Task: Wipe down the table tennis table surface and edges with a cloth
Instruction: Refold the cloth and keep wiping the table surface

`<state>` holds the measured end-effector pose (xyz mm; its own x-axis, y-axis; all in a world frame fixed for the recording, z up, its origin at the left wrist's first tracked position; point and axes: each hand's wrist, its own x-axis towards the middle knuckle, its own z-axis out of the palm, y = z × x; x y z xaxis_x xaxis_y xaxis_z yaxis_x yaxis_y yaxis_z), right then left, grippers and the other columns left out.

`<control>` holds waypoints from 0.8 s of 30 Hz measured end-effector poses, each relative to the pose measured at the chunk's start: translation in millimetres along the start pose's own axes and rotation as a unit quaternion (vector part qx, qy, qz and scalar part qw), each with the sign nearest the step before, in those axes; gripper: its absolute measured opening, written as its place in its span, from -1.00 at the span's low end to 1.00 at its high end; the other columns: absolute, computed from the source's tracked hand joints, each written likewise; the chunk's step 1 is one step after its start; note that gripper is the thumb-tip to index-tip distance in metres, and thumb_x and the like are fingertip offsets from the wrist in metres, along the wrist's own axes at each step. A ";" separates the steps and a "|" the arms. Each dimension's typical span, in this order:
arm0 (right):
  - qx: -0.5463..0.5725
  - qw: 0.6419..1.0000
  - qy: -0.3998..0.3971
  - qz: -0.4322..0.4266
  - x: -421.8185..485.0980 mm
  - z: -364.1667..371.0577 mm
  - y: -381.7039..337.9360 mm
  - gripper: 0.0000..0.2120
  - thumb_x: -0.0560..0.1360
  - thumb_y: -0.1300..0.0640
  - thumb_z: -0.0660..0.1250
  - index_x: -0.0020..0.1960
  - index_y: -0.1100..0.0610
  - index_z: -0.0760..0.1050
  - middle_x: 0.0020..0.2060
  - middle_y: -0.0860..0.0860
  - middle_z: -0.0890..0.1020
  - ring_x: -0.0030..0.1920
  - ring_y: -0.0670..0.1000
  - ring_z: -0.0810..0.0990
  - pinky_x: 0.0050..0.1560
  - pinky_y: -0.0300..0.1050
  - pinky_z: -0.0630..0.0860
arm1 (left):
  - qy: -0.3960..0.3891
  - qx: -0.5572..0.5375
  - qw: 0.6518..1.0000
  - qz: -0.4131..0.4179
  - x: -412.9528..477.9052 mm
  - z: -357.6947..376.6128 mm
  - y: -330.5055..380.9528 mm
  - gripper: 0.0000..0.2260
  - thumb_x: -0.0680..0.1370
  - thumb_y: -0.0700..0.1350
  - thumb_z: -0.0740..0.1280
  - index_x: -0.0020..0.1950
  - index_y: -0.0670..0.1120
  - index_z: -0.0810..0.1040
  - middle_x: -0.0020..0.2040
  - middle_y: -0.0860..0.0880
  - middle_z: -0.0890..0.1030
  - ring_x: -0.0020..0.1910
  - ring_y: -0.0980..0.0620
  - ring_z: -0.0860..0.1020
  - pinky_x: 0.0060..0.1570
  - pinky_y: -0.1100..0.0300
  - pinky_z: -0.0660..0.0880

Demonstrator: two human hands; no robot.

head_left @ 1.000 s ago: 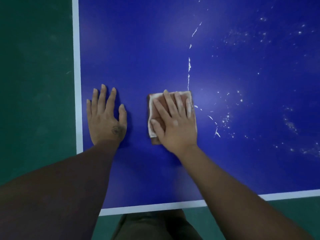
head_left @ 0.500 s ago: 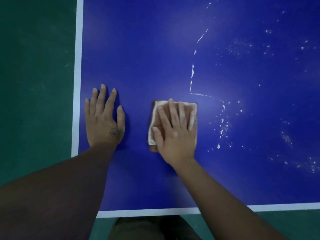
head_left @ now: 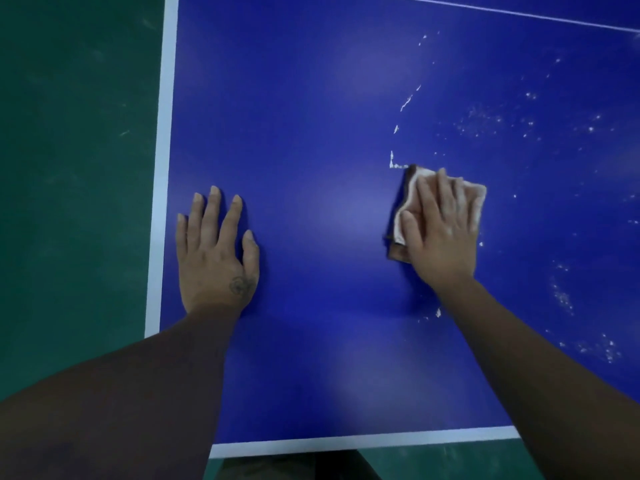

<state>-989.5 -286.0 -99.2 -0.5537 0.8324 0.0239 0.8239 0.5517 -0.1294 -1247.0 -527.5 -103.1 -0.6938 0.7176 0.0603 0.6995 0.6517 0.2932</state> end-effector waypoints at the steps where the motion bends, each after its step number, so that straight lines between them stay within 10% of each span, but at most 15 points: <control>1: -0.007 1.000 -0.003 0.010 -2.6 -0.6 -0.3 -0.41 0.74 -0.20 0.06 0.71 -0.01 0.22 0.74 0.04 0.12 0.74 0.15 0.02 0.66 0.42 -0.07 | -0.002 0.000 1.000 -0.003 0.5 -0.2 0.5 -0.46 0.76 0.10 0.10 0.74 -0.01 0.28 0.77 -0.08 0.20 0.78 -0.11 0.05 0.73 -0.21 0.01; 12: 0.004 0.999 0.013 -0.052 4.5 23.4 -158.4 -0.42 0.73 -0.19 0.12 0.70 -0.03 0.26 0.73 -0.01 0.18 0.73 0.11 0.09 0.69 0.33 -0.03 | -0.011 0.003 1.000 -0.001 1.7 0.2 -4.5 -0.45 0.75 0.11 0.10 0.75 -0.01 0.27 0.77 -0.09 0.19 0.77 -0.15 0.06 0.72 -0.24 0.03; 24: -0.008 0.993 -0.045 0.105 49.1 -10.3 -30.1 -0.37 0.71 -0.18 -0.03 0.74 -0.02 0.14 0.75 -0.01 0.06 0.75 0.11 -0.03 0.69 0.33 -0.15 | -0.021 0.002 1.000 -0.003 2.2 -1.4 -3.5 -0.46 0.76 0.09 0.09 0.75 0.01 0.25 0.79 -0.08 0.13 0.78 -0.12 0.02 0.73 -0.22 -0.01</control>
<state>-1040.2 -261.2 -83.9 -0.3765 0.9219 -0.0915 0.9241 0.3668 -0.1072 -1251.2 -528.6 -102.7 -0.6905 0.7231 0.0186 0.6961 0.6572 0.2891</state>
